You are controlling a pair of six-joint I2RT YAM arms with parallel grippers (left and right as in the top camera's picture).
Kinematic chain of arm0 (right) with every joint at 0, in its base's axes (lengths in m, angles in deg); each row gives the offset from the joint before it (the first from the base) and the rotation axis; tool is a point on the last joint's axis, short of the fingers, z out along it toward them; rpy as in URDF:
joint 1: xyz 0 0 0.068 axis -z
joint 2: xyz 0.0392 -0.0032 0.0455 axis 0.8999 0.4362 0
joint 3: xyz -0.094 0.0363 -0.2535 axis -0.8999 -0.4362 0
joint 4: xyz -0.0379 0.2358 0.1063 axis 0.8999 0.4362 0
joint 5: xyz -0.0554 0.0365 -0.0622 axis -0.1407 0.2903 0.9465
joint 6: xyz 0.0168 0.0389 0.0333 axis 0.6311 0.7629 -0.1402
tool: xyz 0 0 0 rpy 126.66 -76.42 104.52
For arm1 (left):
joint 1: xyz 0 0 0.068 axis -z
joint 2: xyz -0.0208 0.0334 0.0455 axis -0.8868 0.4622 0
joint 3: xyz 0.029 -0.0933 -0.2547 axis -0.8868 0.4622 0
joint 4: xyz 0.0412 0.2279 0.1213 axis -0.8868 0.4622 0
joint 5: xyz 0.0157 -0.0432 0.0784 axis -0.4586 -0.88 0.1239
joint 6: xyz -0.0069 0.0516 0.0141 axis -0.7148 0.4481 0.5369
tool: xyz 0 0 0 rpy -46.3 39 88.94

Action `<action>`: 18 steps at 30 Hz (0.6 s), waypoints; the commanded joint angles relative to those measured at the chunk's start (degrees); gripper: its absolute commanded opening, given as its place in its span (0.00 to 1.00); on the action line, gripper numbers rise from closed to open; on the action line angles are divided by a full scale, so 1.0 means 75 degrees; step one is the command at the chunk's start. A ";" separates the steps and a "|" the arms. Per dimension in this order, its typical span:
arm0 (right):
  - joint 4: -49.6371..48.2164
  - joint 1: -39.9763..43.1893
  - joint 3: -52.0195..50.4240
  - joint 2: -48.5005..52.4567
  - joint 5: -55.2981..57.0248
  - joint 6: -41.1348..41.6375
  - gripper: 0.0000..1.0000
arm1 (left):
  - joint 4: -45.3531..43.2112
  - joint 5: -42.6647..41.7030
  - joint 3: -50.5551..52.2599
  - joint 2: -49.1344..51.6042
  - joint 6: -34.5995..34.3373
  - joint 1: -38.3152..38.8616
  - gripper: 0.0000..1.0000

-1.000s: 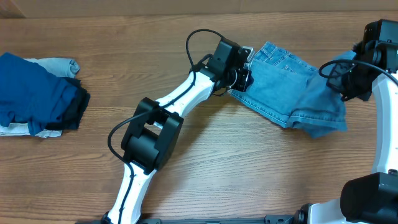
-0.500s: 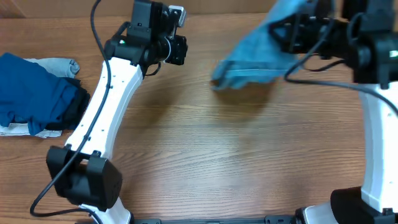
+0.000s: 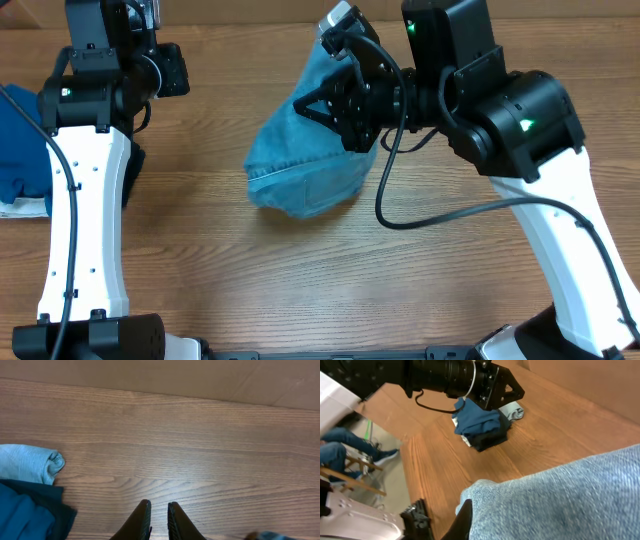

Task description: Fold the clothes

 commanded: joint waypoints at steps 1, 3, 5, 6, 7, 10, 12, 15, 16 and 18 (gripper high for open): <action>-0.0959 -0.0006 0.0274 0.0495 -0.0874 0.0286 0.04 | -0.0006 0.0335 -0.0050 -0.0117 -0.0020 -0.0085 0.17; -0.1836 -0.0041 0.0274 0.0764 -0.1431 0.0373 0.04 | 0.0003 0.0332 -0.0050 -0.0119 -0.0023 -0.0242 0.17; -0.3179 -0.0160 0.0274 0.1029 -0.2294 0.0519 0.04 | 0.0044 0.0326 -0.0050 -0.0140 -0.0023 -0.0504 0.16; -0.3576 -0.0201 0.0274 0.1090 -0.2521 0.0513 0.04 | 0.0061 0.0274 -0.0050 -0.0154 -0.0023 -0.0641 0.16; -0.3876 -0.0198 0.0274 0.1119 -0.2789 0.0504 0.04 | 0.0061 0.0114 -0.0050 -0.0157 -0.0020 -0.0746 0.17; -0.4599 -0.0140 0.0274 0.1125 -0.4240 0.0396 0.04 | 0.0041 -0.0041 -0.0050 -0.0157 -0.0020 -0.0848 0.17; -0.4371 -0.0067 0.0271 0.1128 -0.4334 0.0466 0.04 | 0.0012 -0.0047 -0.0050 -0.0157 -0.0023 -0.0845 0.17; -0.1075 0.0449 0.0268 0.1320 -0.2821 -0.1183 0.04 | 0.0219 -0.0044 -0.0050 -0.0157 -0.0020 -0.0839 0.16; -0.0125 0.0571 0.0251 0.1405 -0.2040 -0.1708 0.04 | 0.0262 -0.0047 -0.0050 -0.0157 -0.0012 -0.0839 0.16; 0.1378 0.0839 -0.0076 0.1591 -0.0038 -0.2430 0.04 | 0.0286 -0.0052 -0.0050 -0.0157 0.0067 -0.0839 0.16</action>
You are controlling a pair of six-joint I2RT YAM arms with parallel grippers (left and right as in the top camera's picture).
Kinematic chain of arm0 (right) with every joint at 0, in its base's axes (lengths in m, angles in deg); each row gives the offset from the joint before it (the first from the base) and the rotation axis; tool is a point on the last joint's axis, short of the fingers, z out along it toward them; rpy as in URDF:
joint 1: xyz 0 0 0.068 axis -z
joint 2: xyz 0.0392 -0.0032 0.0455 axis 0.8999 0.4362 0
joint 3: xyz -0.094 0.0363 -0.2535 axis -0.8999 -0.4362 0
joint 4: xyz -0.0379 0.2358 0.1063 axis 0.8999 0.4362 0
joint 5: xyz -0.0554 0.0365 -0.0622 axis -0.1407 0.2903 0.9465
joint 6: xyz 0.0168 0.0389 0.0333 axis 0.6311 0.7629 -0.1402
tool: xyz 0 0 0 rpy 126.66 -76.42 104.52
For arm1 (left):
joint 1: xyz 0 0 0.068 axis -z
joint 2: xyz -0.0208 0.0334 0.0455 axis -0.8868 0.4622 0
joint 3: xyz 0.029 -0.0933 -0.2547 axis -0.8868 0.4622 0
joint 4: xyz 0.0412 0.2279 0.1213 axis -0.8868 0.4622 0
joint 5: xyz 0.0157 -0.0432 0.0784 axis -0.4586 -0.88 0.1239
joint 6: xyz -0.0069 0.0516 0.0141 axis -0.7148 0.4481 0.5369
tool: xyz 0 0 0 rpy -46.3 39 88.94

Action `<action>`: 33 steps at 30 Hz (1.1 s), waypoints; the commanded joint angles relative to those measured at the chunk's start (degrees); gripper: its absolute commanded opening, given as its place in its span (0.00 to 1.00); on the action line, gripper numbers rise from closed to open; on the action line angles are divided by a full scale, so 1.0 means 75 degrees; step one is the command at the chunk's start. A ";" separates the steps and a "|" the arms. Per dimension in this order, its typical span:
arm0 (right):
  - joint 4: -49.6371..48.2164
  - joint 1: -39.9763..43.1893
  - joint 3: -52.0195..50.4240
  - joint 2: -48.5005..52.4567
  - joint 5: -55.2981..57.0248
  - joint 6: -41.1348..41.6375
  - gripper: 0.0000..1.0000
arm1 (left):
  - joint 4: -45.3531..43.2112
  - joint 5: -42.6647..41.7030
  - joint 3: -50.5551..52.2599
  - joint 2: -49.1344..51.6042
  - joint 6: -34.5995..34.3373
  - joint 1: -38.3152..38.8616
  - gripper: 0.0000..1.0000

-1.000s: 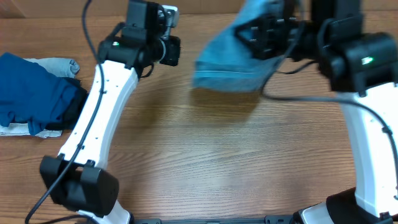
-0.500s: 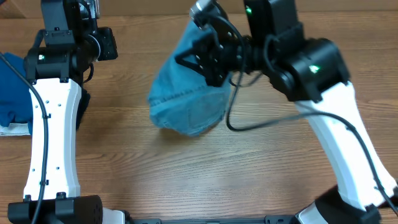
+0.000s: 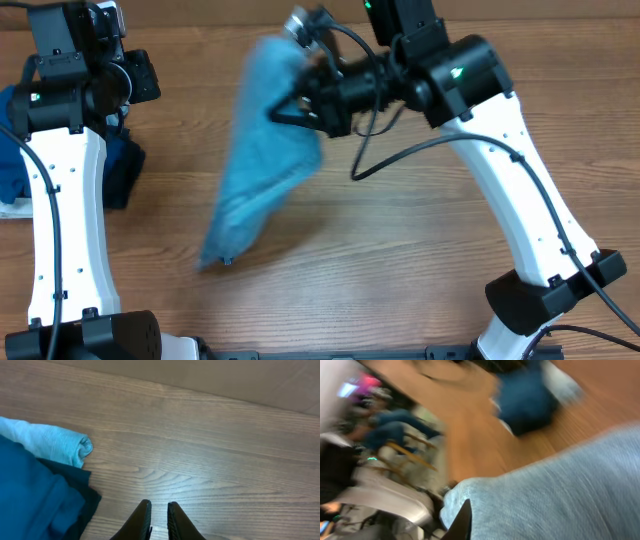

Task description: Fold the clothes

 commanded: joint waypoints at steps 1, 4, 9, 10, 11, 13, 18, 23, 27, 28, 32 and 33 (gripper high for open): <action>0.1096 0.0589 -0.0428 0.0230 0.3293 -0.1384 0.04 | -0.0015 -0.0105 -0.0050 -0.0157 0.0061 -0.0003 0.16; 0.1352 0.1201 -0.0635 0.0268 0.4013 -0.1411 0.04 | -0.0038 -0.0224 -0.0050 -0.0157 0.0058 0.0003 0.16; 0.1874 0.1935 -0.0933 0.0306 0.6027 -0.1376 0.04 | -0.0020 -0.0326 -0.0050 -0.0157 0.0061 0.0003 0.16; 0.1743 0.2113 -0.1139 0.0306 0.6242 -0.1378 0.04 | -0.0020 -0.0326 -0.0050 -0.0157 0.0061 0.0003 0.16; 0.1606 0.2238 -0.1335 0.0306 0.6435 -0.1376 0.04 | -0.0015 -0.0329 -0.0050 -0.0157 0.0058 0.0006 0.16; 0.1271 0.2448 -0.1766 0.0344 0.6537 -0.1317 0.04 | -0.0009 -0.0332 -0.0050 -0.0157 0.0061 0.0006 0.16; -0.0172 0.2903 -0.3008 0.0519 0.8128 0.0755 0.04 | 0.0012 -0.0796 -0.0050 -0.0157 0.0061 0.0009 0.16; -0.0187 0.3707 -0.3203 0.0519 0.9355 0.3276 0.04 | 0.0294 -0.1655 -0.0035 -0.0125 0.0058 0.0842 0.16; -0.0087 0.3861 -0.3203 0.0519 0.9331 0.3841 0.04 | 0.0332 -0.2177 0.0373 0.0192 -0.0752 0.2675 0.14; -0.0064 0.3861 -0.3203 0.0516 0.9337 0.3835 0.04 | -0.0096 -0.2413 0.0708 0.0425 -0.1209 0.3249 0.13; 0.0154 0.3838 -0.3200 0.0516 0.9337 0.3800 0.04 | -0.2885 -0.3485 0.2133 0.1486 -0.2990 0.4698 0.12; 0.0262 0.3838 -0.3194 0.0516 0.9337 0.3797 0.04 | -0.3926 -0.3911 0.2372 0.1973 -0.3561 0.5050 0.11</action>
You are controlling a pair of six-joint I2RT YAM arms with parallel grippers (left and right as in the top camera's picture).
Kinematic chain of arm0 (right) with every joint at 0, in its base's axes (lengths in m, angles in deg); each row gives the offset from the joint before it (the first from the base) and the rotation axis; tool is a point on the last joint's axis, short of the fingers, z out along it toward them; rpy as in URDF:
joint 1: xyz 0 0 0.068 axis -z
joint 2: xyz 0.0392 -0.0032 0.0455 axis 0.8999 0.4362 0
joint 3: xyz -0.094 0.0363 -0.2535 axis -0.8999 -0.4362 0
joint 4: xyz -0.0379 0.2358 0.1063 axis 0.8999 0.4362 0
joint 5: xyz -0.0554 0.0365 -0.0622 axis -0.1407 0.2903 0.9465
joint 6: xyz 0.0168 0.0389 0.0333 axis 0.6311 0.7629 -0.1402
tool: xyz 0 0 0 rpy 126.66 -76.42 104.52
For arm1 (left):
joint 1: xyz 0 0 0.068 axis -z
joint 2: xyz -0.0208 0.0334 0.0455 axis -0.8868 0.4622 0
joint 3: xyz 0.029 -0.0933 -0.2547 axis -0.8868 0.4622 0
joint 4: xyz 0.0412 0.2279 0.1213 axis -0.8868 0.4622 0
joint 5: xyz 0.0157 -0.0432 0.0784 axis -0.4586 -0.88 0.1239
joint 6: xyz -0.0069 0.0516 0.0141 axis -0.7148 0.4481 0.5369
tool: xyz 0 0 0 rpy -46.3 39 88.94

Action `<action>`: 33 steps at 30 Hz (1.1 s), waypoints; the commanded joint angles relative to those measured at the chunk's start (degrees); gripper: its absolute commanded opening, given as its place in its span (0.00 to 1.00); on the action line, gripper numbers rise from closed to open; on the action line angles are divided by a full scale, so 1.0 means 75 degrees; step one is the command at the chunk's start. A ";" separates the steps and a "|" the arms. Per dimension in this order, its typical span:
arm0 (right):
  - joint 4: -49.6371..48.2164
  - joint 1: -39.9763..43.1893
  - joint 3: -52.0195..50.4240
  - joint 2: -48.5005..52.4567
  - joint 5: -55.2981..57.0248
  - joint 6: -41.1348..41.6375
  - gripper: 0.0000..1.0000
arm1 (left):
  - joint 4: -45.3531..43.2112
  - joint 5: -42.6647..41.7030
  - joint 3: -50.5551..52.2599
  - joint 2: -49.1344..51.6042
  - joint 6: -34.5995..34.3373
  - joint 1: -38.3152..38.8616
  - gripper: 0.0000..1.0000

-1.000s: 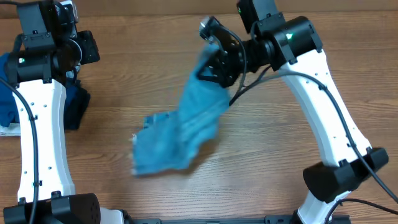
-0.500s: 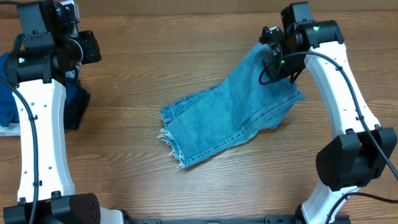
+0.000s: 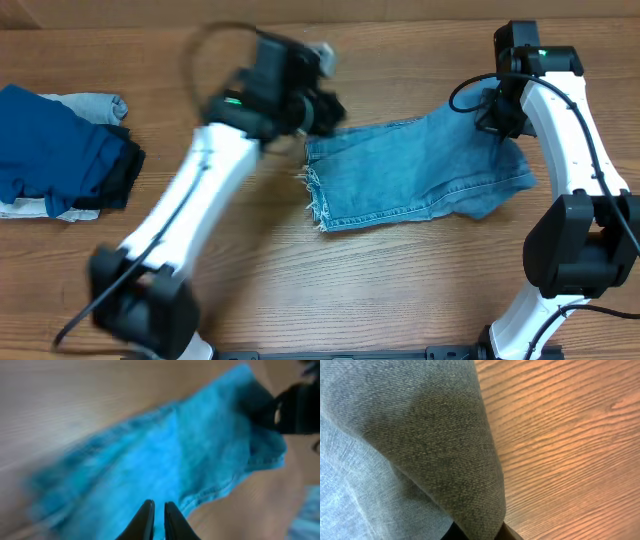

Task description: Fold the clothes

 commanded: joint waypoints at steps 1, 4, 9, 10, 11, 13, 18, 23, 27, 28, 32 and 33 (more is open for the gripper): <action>0.0160 -0.0015 0.0076 -0.0119 0.0160 0.0143 0.04 | -0.2180 -0.1297 0.0743 0.1198 -0.2072 0.0895 0.11; 0.0309 -0.0015 0.0076 -0.0119 0.0157 0.0146 0.04 | -0.3576 -0.1343 0.0755 0.2157 -0.3354 0.1591 0.05; 0.0525 -0.0210 0.0286 -0.0189 0.0093 0.0146 0.04 | -0.3789 -0.1110 0.0758 0.3302 -0.4296 0.1845 0.04; 0.0595 -0.0251 0.0417 -0.0245 0.0099 0.0146 0.04 | -0.3640 -0.1072 0.0758 0.3389 -0.4296 0.1848 0.04; 0.0702 -0.0289 0.0574 -0.0323 0.0099 0.0146 0.04 | -0.3518 -0.0898 0.0769 0.3474 -0.4293 0.1853 0.04; 0.0825 -0.0356 0.0749 -0.0490 0.0067 0.0146 0.04 | -0.3500 -0.0807 0.0772 0.3590 -0.4293 0.1862 0.04; 0.1556 -0.1346 0.1288 -0.0822 -0.2323 -0.0207 0.04 | -0.3500 -0.0699 0.0772 0.3923 -0.4179 0.1865 0.04; 0.1655 -0.2404 0.1285 -0.0822 -0.3022 0.0026 0.04 | -0.3555 -0.0781 0.0769 0.3917 -0.3818 0.1859 0.04; 0.1609 -0.2518 0.1282 -0.0822 -0.3080 0.0035 0.04 | -0.3448 -0.1107 0.0766 0.3745 -0.3174 0.1778 0.04; 0.1603 -0.2518 0.1282 -0.0822 -0.3080 0.0035 0.04 | -0.3121 -0.0988 0.0766 0.3439 -0.2757 0.1617 0.04; 0.1463 -0.2530 0.1282 -0.0822 -0.3252 0.0201 0.04 | -0.1617 0.0530 0.0766 0.2229 -0.1504 0.1125 0.09; 0.1402 -0.2553 0.1282 -0.0822 -0.3322 0.0204 0.04 | -0.1314 0.0787 0.0766 0.1935 -0.1265 0.0997 0.11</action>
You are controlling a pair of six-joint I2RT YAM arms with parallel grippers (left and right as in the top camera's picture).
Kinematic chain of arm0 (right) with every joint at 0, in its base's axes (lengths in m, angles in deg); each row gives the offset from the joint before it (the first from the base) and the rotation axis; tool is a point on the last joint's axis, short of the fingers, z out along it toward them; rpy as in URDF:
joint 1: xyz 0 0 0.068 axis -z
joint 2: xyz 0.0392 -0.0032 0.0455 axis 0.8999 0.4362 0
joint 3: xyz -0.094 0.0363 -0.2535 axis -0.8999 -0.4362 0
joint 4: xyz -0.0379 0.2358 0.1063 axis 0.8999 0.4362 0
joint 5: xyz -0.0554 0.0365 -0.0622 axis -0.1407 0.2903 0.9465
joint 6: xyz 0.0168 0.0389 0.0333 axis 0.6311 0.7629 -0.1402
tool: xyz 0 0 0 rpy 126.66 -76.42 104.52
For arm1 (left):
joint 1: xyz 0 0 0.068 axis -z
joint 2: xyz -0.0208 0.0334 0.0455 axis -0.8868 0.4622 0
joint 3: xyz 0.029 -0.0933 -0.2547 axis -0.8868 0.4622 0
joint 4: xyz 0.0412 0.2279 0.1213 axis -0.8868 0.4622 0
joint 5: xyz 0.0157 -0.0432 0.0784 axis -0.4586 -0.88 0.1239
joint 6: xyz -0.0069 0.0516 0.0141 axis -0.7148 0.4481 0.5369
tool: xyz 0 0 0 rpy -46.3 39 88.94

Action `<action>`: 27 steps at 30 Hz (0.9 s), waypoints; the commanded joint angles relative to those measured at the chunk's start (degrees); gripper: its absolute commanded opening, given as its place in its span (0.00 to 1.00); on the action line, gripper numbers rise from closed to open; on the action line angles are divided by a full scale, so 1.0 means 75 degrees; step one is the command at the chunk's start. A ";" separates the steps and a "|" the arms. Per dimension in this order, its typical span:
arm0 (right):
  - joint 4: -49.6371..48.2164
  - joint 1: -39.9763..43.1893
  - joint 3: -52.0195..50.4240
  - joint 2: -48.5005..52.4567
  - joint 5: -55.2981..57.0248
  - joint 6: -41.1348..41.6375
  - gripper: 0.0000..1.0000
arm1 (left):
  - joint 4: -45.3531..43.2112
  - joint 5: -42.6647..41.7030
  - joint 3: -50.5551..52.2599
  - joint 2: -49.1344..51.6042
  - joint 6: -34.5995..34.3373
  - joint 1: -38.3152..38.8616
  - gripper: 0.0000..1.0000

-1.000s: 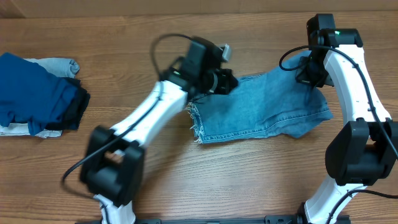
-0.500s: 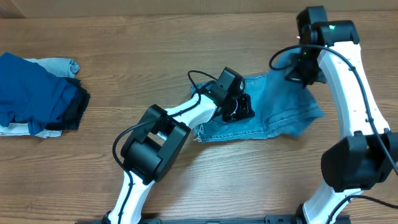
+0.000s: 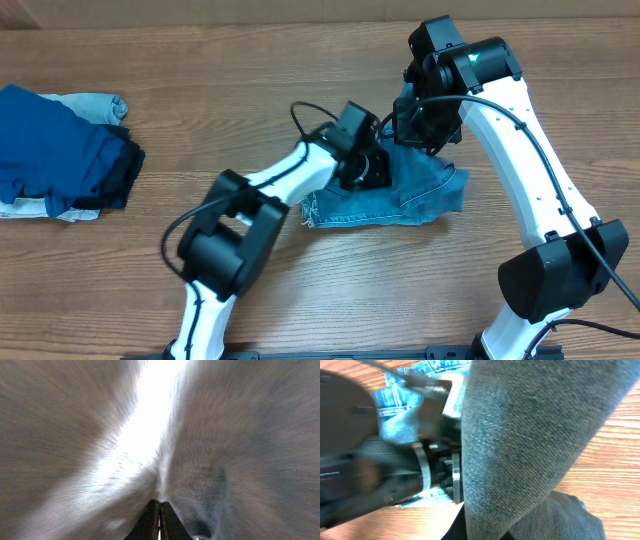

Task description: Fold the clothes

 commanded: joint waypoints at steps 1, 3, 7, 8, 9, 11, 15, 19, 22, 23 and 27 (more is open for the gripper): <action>-0.0201 -0.0090 0.0210 -0.0274 -0.0353 0.0099 0.04 | 0.0822 0.1411 0.0020 -0.1297 0.1300 -0.0527 0.13; -0.0335 -0.0157 0.0210 -0.0271 -0.0446 0.0108 0.04 | 0.1154 0.1728 0.0020 -0.1743 0.1617 -0.0711 0.15; -0.0589 -0.0443 0.0207 -0.0181 -0.0903 0.0134 0.04 | 0.2107 0.2605 0.0020 -0.2433 0.1632 -0.1425 0.16; -0.0662 -0.0551 0.0201 -0.0131 -0.1075 0.0134 0.04 | 0.2261 0.2617 0.0020 -0.2480 0.1536 -0.1617 0.14; -0.0711 -0.0717 0.0201 -0.0064 -0.1099 0.0306 0.04 | 0.2387 0.2611 0.0020 -0.2492 0.1381 -0.1807 0.13; -0.0868 -0.1020 0.0076 0.0178 -0.0851 0.0752 0.04 | 0.2591 0.2530 0.0020 -0.2535 0.1352 -0.2328 0.13; -0.1594 -0.1396 -0.0414 0.0985 -0.0924 0.1125 0.04 | 0.2725 0.2556 0.0017 -0.3319 0.1935 -0.2795 0.18; -0.2165 -0.1967 -0.0417 0.1440 -0.0944 0.1201 0.04 | 0.2853 0.2821 0.0017 -0.4258 0.2326 -0.2838 0.23; -0.2180 -0.2428 -0.0414 0.1530 -0.0976 0.1708 0.13 | 0.2873 0.2824 0.0017 -0.4482 0.2439 -0.2838 0.24; -0.2122 -0.2567 -0.0399 0.1507 -0.1064 0.1696 0.17 | 0.2885 0.2827 0.0017 -0.4482 0.2442 -0.2841 0.24; -0.1821 -0.3191 -0.0376 0.1343 -0.1061 0.1801 0.37 | 0.2961 0.3287 0.0017 -0.4482 0.2439 -0.2841 0.24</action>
